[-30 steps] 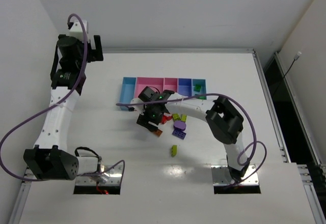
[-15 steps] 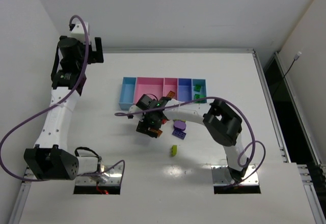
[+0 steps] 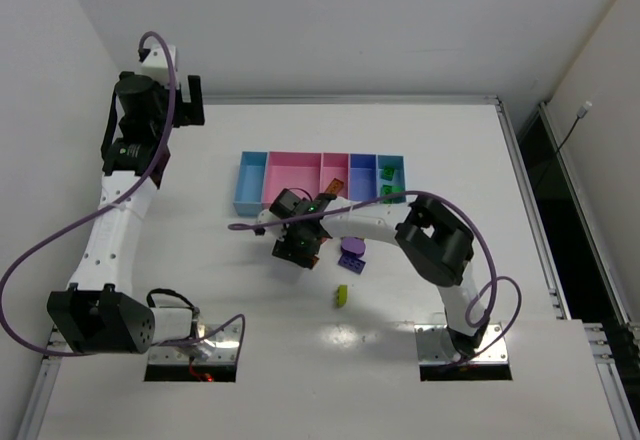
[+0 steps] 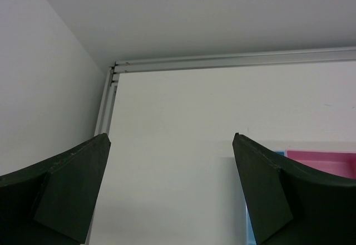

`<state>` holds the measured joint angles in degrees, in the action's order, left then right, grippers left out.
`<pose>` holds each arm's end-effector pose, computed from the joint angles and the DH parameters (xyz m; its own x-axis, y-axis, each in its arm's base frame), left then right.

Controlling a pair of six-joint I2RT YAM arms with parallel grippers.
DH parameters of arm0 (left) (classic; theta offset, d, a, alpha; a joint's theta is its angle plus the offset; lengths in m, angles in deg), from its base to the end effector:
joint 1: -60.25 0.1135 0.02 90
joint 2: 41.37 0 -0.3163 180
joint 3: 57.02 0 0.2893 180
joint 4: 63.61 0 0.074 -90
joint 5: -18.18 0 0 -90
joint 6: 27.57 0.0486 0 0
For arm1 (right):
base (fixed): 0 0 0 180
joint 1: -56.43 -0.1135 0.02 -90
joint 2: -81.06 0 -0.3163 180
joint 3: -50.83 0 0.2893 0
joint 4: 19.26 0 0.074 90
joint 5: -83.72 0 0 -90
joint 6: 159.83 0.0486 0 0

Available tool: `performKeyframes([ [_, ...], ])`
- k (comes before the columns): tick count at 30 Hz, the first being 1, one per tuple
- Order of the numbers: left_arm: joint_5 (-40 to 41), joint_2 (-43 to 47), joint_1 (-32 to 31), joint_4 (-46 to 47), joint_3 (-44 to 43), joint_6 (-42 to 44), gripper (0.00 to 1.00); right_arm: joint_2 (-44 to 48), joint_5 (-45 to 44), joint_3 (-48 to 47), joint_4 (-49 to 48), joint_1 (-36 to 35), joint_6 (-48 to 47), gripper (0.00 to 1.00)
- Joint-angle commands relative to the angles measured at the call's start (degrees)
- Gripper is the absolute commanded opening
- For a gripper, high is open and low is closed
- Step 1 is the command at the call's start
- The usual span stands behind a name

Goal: Sort the legos into containers by color

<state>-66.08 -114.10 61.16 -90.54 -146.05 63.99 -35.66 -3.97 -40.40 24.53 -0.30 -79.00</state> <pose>0.3239 0.0100 0.4742 -0.1875 0.0241 -0.9820 -0.1090 0.9930 0.0452 0.2544 0.3913 0.1569 -0.3722 -0.8575 -0.3553 -0.9142 0.4047 -0.0192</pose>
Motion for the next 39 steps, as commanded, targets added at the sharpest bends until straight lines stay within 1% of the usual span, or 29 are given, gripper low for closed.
performKeyframes([
  [1,-0.4,1.3,0.8,1.5,0.2,0.7,1.00,-0.8,0.1,0.2,-1.1,0.0,0.6,0.62],
  [5,-0.4,1.3,0.8,1.5,0.2,1.2,1.00,-2.0,0.6,0.2,-1.1,-0.6,0.6,0.62],
  [8,-0.4,1.3,0.8,1.5,0.2,1.2,1.00,-2.0,0.6,0.7,-1.6,-0.6,0.6,0.56],
  [10,-0.9,1.3,0.8,1.5,0.7,1.8,1.00,-2.0,0.1,0.7,-1.6,-1.1,0.1,0.33],
  [12,-0.9,1.3,0.8,1.5,0.7,1.8,1.00,-2.5,0.1,0.7,-1.6,-1.1,0.1,0.02],
  [13,-0.9,1.3,0.8,1.5,0.7,1.8,1.00,-2.5,-0.5,0.7,-1.6,-1.1,0.1,0.00],
  [16,-1.5,1.3,0.8,1.5,0.7,1.8,1.00,0.3,0.0,-1.2,-0.1,-1.1,-0.8,0.00],
  [19,-2.2,1.3,0.8,1.5,1.3,1.8,1.00,5.4,4.8,-6.1,3.5,-0.6,-2.1,0.00],
  [20,-2.9,1.3,0.8,1.5,1.9,1.2,1.00,7.1,8.7,-7.6,4.1,-0.6,-2.6,0.00],
  [23,-3.4,1.3,0.8,2.0,2.4,0.0,1.00,14.1,13.8,-12.0,3.4,0.7,-2.6,0.00],
  [25,-3.5,1.3,0.8,2.6,2.4,-0.9,1.00,16.0,14.7,-13.9,4.2,1.4,-1.2,0.00],
  [26,-3.5,0.6,0.8,2.6,2.4,-1.9,1.00,16.5,13.5,-15.5,4.8,2.3,-0.1,0.00],
  [27,-3.5,-0.1,0.8,2.6,1.9,-2.5,1.00,16.5,12.6,-16.0,4.8,4.2,2.7,0.00],
  [28,-3.5,-0.1,0.8,2.6,1.9,-2.5,1.00,16.5,9.3,-16.0,4.8,5.4,4.4,0.00],
  [30,-4.0,-0.8,0.2,2.0,1.2,-3.2,1.00,17.2,5.2,-13.9,2.2,7.7,7.6,0.00],
  [31,-4.0,-1.4,-0.5,2.0,0.7,-3.8,1.00,17.2,2.7,-13.9,2.2,10.7,10.9,0.00],
  [32,-3.3,-2.0,-1.0,2.0,0.7,-3.8,1.00,17.2,2.0,-13.4,2.2,12.3,12.4,0.00],
  [33,-3.3,-2.0,-1.5,2.0,0.0,-3.8,1.00,16.5,2.0,-13.4,2.2,13.9,13.7,0.00],
  [36,-2.4,-3.2,-2.2,2.0,-1.1,-4.4,1.00,13.4,2.8,-12.8,2.2,21.5,18.9,0.00],
  [38,-2.4,-3.7,-2.8,2.0,-1.1,-4.4,1.00,11.9,3.3,-12.2,2.2,24.1,21.0,0.00],
  [39,-1.9,-3.7,-2.8,2.0,-1.1,-4.4,1.00,11.1,5.1,-12.2,2.2,25.2,21.7,0.00],
])
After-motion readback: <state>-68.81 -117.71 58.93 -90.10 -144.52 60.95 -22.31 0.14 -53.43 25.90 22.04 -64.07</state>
